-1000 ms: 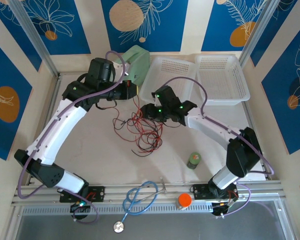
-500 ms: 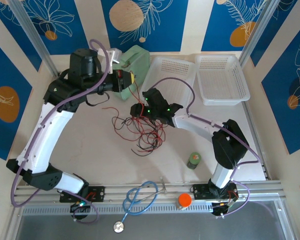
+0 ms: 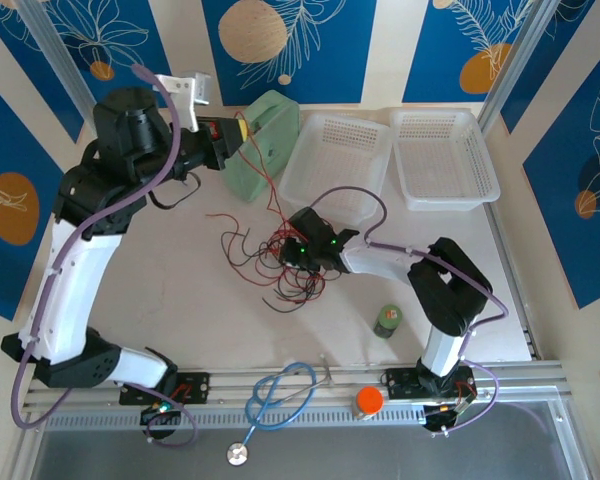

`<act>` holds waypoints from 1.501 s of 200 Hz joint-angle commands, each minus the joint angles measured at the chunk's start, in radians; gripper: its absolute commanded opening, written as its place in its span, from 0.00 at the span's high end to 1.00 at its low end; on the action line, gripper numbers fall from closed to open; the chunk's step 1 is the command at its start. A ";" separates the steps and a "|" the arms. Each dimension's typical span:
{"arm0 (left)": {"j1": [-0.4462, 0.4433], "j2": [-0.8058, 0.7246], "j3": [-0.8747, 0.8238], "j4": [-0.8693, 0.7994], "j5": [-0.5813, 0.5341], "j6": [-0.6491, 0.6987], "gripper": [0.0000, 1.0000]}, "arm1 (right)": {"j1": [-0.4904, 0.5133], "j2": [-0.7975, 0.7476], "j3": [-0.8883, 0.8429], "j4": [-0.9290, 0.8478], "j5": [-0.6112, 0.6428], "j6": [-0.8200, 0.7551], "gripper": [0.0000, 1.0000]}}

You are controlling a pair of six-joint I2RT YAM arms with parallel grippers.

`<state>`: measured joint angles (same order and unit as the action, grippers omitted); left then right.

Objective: Untangle the cables

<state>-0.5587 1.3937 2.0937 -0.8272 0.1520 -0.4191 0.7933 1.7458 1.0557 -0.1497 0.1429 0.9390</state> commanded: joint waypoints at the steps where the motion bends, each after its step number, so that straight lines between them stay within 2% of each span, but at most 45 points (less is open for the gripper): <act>1: -0.004 -0.041 0.037 0.035 -0.094 0.044 1.00 | 0.011 -0.070 -0.080 -0.069 0.040 0.028 0.82; 24: -0.004 -0.047 0.035 0.028 -0.114 0.052 1.00 | 0.034 -0.173 -0.127 -0.105 0.067 -0.032 0.66; 54: -0.004 -0.042 0.024 0.029 -0.092 0.041 1.00 | 0.067 -0.358 -0.108 -0.211 0.162 -0.203 0.34; 67: -0.004 -0.042 0.014 0.039 -0.077 0.033 1.00 | 0.066 -0.430 -0.105 -0.198 0.166 -0.282 0.21; 83: -0.004 -0.042 0.009 0.046 -0.066 0.027 1.00 | 0.057 -0.475 -0.101 -0.136 0.147 -0.376 0.10; 117: -0.004 -0.050 0.013 0.054 -0.049 0.016 1.00 | -0.004 -0.379 0.008 -0.092 0.141 -0.479 0.09; 142: -0.004 -0.064 0.014 0.054 -0.049 0.011 1.00 | -0.057 -0.284 0.059 0.014 0.023 -0.523 0.10; 173: -0.004 -0.078 0.002 0.060 -0.039 0.001 1.00 | -0.055 -0.145 0.137 0.089 -0.054 -0.528 0.10; 201: -0.004 -0.086 -0.010 0.068 -0.034 -0.006 1.00 | -0.040 -0.047 0.196 0.109 -0.070 -0.510 0.15; 223: -0.004 -0.087 -0.008 0.064 -0.037 -0.004 1.00 | -0.026 -0.029 0.190 0.124 -0.059 -0.489 0.18; 233: -0.004 -0.088 -0.008 0.062 -0.038 -0.003 1.00 | -0.026 -0.026 0.187 0.120 -0.043 -0.478 0.23; 248: -0.004 -0.091 -0.008 0.061 -0.039 -0.004 1.00 | -0.032 -0.013 0.189 0.106 -0.026 -0.462 0.37; 263: -0.004 -0.096 -0.008 0.060 -0.037 -0.004 1.00 | -0.041 0.003 0.204 0.089 -0.008 -0.451 0.63; 289: -0.004 -0.107 -0.009 0.037 -0.049 0.003 1.00 | -0.050 -0.005 0.268 0.023 0.012 -0.471 0.99; 300: -0.004 -0.116 -0.020 0.021 -0.062 0.011 1.00 | -0.047 -0.034 0.307 -0.025 0.018 -0.492 1.00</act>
<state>-0.5587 1.3182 2.0869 -0.8032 0.0994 -0.4133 0.7494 1.7462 1.2751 -0.0971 0.1329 0.4797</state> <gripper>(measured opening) 0.053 0.043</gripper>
